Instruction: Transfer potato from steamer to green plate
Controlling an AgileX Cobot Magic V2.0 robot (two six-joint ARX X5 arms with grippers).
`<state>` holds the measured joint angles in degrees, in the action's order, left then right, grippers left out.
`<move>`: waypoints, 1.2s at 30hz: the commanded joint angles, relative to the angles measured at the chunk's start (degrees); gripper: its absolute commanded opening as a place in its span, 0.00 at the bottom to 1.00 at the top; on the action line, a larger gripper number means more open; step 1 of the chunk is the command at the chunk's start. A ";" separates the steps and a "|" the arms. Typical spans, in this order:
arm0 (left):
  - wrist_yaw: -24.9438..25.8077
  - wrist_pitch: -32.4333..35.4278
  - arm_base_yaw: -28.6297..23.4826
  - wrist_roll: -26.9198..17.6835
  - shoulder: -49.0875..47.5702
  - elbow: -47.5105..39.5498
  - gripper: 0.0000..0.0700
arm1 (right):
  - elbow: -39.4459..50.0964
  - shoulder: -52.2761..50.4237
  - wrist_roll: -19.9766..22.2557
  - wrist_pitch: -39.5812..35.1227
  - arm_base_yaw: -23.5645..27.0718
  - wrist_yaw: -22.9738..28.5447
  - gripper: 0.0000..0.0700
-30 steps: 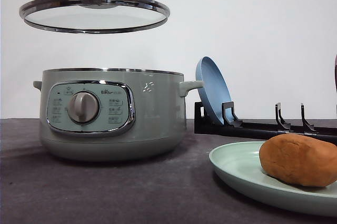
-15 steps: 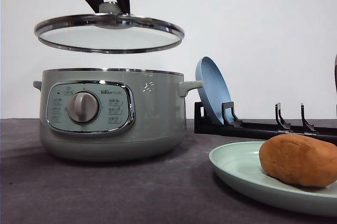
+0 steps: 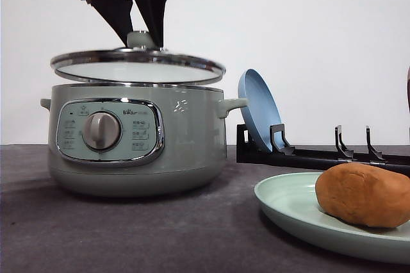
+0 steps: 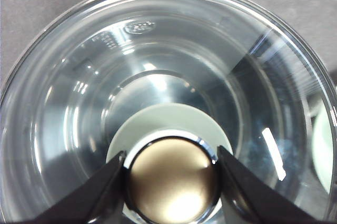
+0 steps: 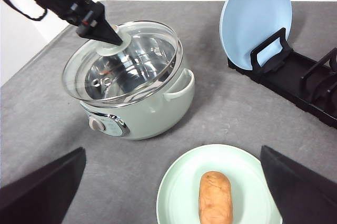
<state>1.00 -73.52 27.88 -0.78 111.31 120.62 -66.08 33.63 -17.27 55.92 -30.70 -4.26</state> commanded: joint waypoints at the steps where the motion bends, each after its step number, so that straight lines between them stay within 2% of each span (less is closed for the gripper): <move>1: -0.23 1.20 0.20 -0.55 1.17 2.43 0.01 | -1.11 0.33 0.73 -0.59 -0.24 0.24 1.00; 6: -0.25 1.64 0.20 -1.04 1.50 2.43 0.01 | -1.11 0.33 1.04 -0.59 -0.24 0.25 1.00; 11: -2.72 1.83 0.20 -1.20 1.68 2.43 0.01 | -1.11 0.33 1.18 -0.59 -0.24 0.25 1.00; 36: -0.40 1.92 0.18 -1.24 5.13 2.43 0.01 | -1.11 0.33 1.26 -0.59 -0.24 0.25 1.00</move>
<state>-0.08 -72.88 27.68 -1.07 114.38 121.08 -66.08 33.63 -16.51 55.92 -30.70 -4.26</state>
